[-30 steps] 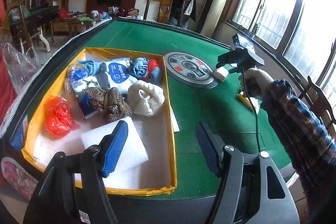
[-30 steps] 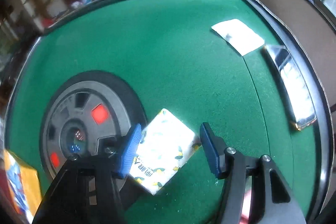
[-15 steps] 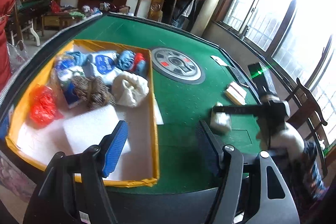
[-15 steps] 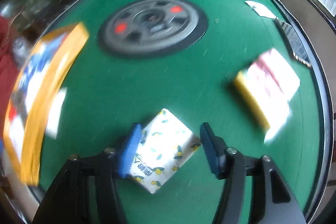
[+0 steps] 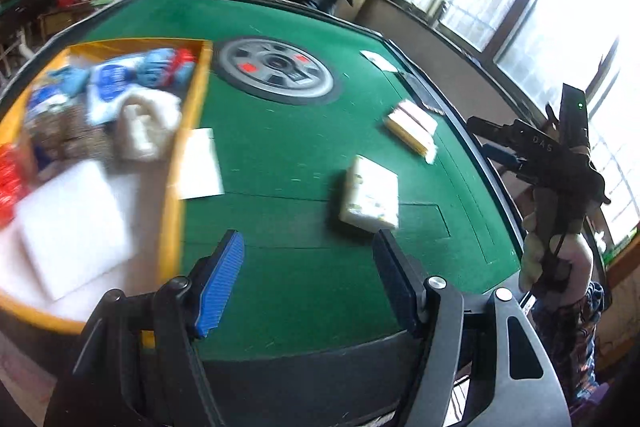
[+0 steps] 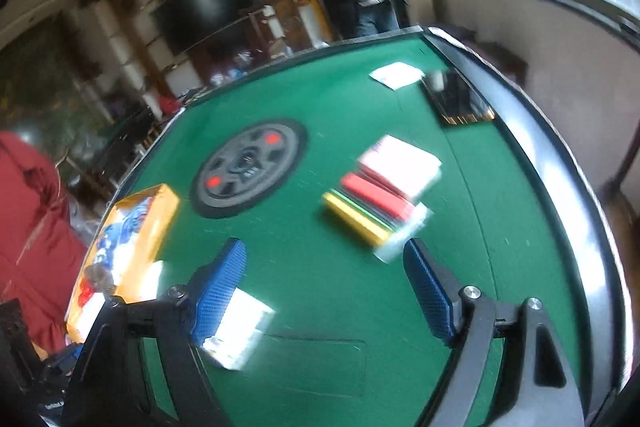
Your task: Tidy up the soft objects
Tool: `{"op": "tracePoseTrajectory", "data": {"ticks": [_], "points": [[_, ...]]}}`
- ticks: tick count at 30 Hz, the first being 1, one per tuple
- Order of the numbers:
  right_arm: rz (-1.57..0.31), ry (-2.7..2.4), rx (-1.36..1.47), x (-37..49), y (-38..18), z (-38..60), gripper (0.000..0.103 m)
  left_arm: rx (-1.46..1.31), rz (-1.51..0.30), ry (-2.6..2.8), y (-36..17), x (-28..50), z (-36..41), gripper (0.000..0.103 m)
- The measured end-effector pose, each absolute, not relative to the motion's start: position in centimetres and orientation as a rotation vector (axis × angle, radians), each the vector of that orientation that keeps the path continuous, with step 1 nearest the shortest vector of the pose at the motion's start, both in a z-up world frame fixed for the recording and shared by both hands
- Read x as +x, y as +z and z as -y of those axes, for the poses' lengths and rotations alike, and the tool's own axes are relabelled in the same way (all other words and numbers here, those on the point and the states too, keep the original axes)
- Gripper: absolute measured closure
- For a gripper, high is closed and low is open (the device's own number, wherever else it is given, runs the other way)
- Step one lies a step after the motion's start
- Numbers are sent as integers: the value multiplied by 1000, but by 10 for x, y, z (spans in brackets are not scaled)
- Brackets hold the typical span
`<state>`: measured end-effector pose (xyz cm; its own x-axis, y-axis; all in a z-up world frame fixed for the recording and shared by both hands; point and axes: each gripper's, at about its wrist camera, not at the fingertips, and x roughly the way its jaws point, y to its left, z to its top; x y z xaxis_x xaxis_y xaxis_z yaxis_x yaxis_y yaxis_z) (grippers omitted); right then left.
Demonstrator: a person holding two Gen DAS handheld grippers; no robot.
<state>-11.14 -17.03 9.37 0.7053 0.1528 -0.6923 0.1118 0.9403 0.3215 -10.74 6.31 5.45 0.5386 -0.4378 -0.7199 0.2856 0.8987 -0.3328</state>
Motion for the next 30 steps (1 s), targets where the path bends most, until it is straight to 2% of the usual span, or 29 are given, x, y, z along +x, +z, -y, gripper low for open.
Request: {"op": "tracePoseTrajectory", "data": {"ticks": [9, 11, 13, 15, 16, 17, 24, 25, 30], "points": [[-834, -24, 429, -114, 64, 221, 26, 76, -916, -444, 33, -55, 31, 35], [-839, -35, 432, -110, 61, 229, 26, 182, -890, -396, 24, -45, 53, 24], [-847, -41, 434, -104, 60, 237, 26, 212, -880, -421, 17, -41, 66, 19], [-857, -28, 427, -94, 58, 238, 26, 257, -933, -455, 7, -38, 75, 22], [-867, -16, 417, -86, 57, 238, 26, 259, -950, -479, 4, -39, 76, 43], [-879, -5, 409, -79, 56, 238, 26, 240, -941, -492, 7, -40, 72, 53], [-984, -10, 391, -18, 30, 233, 26, -4, -964, -547, 40, -50, 11, 53], [-997, -2, 395, -14, 26, 230, 23, -22, -956, -546, 44, -56, 2, 53], [-1044, 164, 359, -21, 31, 192, 24, -102, -928, -542, 55, -76, -28, 53]]}}
